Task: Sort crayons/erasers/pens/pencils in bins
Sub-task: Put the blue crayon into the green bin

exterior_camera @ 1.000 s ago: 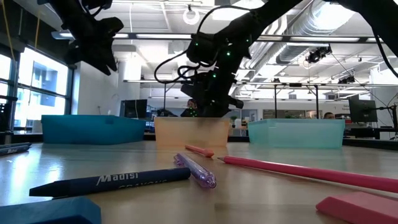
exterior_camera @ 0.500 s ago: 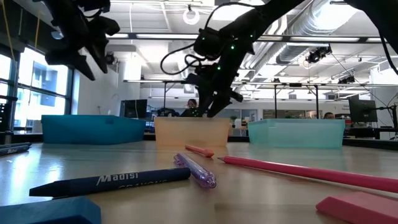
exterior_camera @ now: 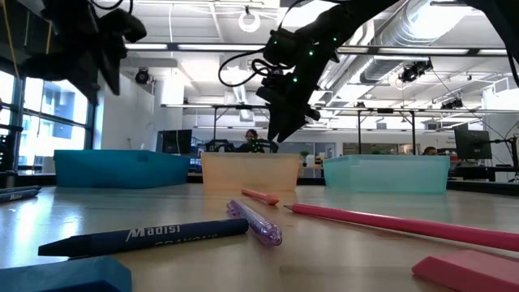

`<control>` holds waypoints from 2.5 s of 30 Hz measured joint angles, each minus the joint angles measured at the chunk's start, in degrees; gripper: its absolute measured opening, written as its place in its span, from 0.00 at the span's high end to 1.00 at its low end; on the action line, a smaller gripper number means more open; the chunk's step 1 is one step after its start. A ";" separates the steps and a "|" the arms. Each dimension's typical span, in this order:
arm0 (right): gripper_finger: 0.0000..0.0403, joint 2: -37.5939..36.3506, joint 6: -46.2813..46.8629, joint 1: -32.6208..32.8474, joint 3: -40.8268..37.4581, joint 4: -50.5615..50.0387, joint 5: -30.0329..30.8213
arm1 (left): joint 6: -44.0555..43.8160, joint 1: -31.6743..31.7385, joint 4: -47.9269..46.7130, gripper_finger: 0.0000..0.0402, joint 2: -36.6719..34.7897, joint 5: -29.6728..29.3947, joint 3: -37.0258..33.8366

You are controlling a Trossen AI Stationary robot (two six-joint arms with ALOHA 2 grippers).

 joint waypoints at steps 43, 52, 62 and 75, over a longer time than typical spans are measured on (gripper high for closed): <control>0.62 -0.02 -4.61 0.04 0.00 -0.59 -0.04 | -54.03 -35.94 14.05 0.56 21.85 -3.05 -8.92; 0.62 -0.02 -4.63 0.04 0.00 -1.09 -0.07 | -56.43 -36.96 16.91 0.56 27.75 -2.56 -8.88; 0.62 -0.02 -4.76 0.07 0.00 -1.56 -0.07 | -55.89 -36.92 16.53 0.56 32.79 1.71 -8.61; 0.62 -0.38 -6.08 0.07 0.00 -3.18 -0.06 | -53.25 -36.77 15.71 0.67 34.36 2.61 -8.50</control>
